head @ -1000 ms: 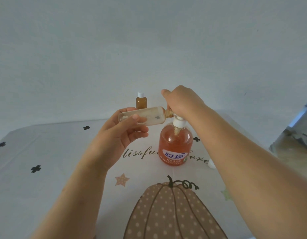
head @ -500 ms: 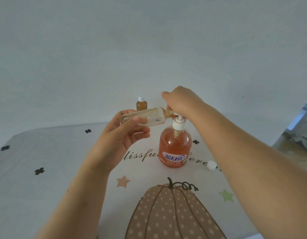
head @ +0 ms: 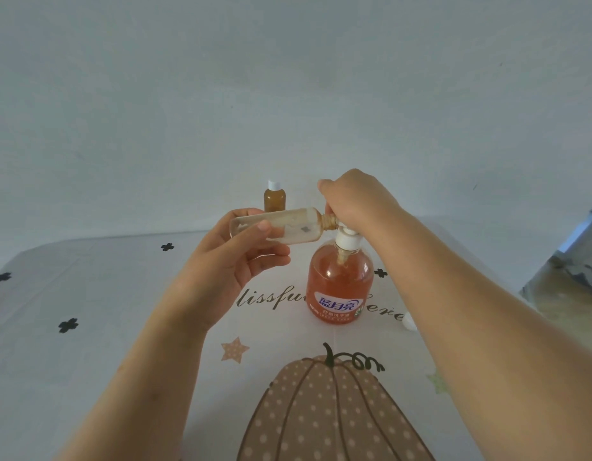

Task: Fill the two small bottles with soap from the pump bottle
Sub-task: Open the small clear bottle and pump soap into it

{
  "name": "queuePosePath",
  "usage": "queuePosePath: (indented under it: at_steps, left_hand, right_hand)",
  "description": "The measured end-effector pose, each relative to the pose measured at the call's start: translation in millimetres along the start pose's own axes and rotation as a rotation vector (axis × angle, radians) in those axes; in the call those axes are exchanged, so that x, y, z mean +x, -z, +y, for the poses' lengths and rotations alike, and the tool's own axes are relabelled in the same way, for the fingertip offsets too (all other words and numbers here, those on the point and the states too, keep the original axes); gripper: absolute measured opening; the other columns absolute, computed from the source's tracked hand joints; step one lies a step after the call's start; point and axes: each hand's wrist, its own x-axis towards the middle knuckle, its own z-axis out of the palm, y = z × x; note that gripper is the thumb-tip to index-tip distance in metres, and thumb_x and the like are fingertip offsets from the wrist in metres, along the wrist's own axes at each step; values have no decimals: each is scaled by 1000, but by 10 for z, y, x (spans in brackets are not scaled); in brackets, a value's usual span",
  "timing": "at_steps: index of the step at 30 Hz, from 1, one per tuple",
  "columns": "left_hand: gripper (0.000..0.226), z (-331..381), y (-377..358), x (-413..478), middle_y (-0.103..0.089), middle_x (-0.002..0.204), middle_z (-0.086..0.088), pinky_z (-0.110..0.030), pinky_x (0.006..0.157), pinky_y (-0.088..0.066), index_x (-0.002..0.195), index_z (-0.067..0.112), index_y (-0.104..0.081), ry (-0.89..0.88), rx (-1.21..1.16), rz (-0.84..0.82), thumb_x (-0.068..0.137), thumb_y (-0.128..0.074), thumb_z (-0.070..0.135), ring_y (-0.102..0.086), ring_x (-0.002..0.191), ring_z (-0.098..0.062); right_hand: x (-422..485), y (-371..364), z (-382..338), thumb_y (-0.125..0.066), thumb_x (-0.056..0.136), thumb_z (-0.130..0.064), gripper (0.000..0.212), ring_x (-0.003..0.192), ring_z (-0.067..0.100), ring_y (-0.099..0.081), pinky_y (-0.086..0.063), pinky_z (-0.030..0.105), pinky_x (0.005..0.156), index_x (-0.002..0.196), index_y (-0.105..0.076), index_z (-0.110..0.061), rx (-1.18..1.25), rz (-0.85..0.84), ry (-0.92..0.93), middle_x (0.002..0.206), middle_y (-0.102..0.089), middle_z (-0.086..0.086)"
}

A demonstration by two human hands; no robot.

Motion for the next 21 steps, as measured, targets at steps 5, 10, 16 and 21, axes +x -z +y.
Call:
queuePosePath:
  at_steps: [5,10,16,21]
  left_hand:
    - [28,27,-33,-16,-68,98,-16,-34,76,-57,109,7,-57,-12,-11,-11,85,-62,19,-68,84,-28]
    - [27,31,-43,-20,-67,100,-18,-34,76,-57,109,7,-57,-4,-27,-12,86,-62,20,-68,84,-29]
    - [23,15,-24,-8,-68,101,-16,-35,77,-58,105,10,-60,16,-9,-15,86,-61,23,-68,84,-28]
    - [22,5,10,10,-69,95,-13,-34,75,-57,105,9,-60,17,5,1,86,-61,21,-69,82,-27]
  right_hand:
    - [-41,102,-55,-44,96,-30,38,64,25,-57,-47,32,70,100,-73,-6,16,-31,0,69,-66,5]
    - [-61,144,-92,-40,98,-35,44,66,27,-61,-54,38,86,98,-72,-5,-4,-44,0,74,-68,8]
    - [-38,128,-77,-44,97,-30,38,62,24,-58,-48,32,68,99,-73,-5,19,-34,2,71,-66,7]
    - [13,20,-16,-46,95,-29,34,65,25,-59,-43,30,61,95,-73,-8,1,14,8,73,-66,7]
